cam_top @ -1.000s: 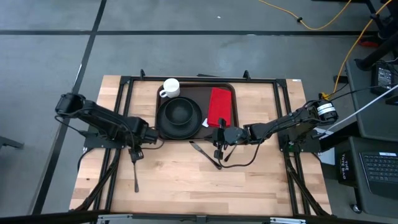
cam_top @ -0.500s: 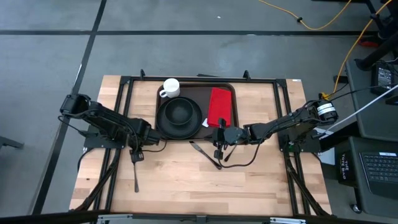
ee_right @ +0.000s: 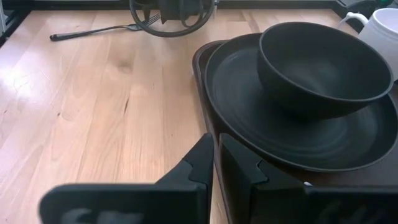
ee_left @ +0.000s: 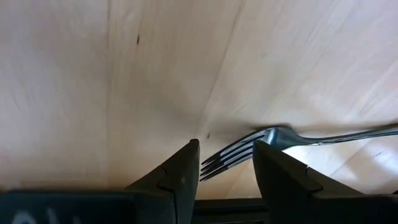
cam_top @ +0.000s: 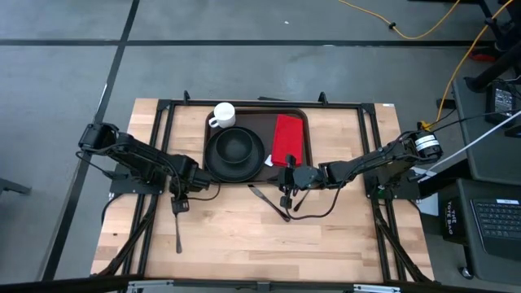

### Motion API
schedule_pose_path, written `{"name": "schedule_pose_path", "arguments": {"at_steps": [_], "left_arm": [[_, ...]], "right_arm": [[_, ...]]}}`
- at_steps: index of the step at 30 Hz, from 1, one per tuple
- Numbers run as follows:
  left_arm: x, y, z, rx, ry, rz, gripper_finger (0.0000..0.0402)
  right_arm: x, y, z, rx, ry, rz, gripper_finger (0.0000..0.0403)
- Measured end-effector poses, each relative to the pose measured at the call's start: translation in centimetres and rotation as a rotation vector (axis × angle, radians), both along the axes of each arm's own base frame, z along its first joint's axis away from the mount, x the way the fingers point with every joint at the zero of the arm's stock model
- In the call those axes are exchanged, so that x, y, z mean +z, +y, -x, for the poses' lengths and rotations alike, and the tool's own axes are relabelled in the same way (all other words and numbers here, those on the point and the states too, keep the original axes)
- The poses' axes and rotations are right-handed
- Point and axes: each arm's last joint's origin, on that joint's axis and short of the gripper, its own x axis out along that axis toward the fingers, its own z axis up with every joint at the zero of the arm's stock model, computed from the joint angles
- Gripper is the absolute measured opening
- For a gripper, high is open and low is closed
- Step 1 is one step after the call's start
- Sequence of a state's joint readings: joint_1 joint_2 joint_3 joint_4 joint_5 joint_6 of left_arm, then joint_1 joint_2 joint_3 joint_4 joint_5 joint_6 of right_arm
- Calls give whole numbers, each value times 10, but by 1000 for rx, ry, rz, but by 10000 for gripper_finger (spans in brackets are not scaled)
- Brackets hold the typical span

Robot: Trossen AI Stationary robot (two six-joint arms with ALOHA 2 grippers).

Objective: Set up tray
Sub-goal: Put the black fork on top of the red table napkin on the brown serving tray

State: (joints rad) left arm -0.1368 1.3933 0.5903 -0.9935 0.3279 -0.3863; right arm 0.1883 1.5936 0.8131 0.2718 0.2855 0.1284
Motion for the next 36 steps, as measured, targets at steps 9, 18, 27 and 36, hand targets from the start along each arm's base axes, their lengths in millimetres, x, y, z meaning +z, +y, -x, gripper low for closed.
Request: {"name": "schedule_pose_path", "arguments": {"at_steps": [9,18,27,36], "left_arm": [[0,0,0,-46,-14,17,143],[-18,2,15,1,7,120,143],[-17,5,15,5,-15,154,143],[-17,4,15,11,-16,182,143]], "right_arm": [[0,0,0,0,0,-2,32],[0,0,0,-8,-3,-21,32],[0,0,0,-10,-4,-21,32],[0,0,0,-10,-4,-21,32]]}}
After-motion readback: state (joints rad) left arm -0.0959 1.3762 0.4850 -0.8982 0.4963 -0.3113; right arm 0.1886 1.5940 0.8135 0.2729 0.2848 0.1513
